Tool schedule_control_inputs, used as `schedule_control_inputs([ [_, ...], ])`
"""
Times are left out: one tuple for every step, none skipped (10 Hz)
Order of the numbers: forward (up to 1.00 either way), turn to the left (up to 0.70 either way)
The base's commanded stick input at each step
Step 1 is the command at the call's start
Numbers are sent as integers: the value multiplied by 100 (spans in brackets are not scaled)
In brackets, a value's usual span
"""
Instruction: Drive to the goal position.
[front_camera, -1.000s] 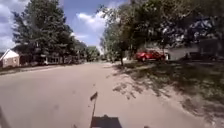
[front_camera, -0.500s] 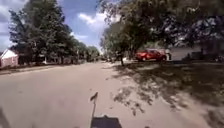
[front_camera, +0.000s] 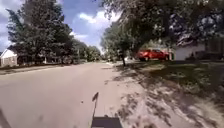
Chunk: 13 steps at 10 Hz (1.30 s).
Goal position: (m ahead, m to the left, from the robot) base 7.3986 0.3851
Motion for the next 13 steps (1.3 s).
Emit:
schedule_control_inputs([
  [100,0],
  [100,0],
  [100,0],
  [100,0],
  [100,30],
  [100,40],
  [100,40],
  [100,40],
  [100,40],
  [100,35],
  [100,17],
  [100,6],
  [100,0],
])
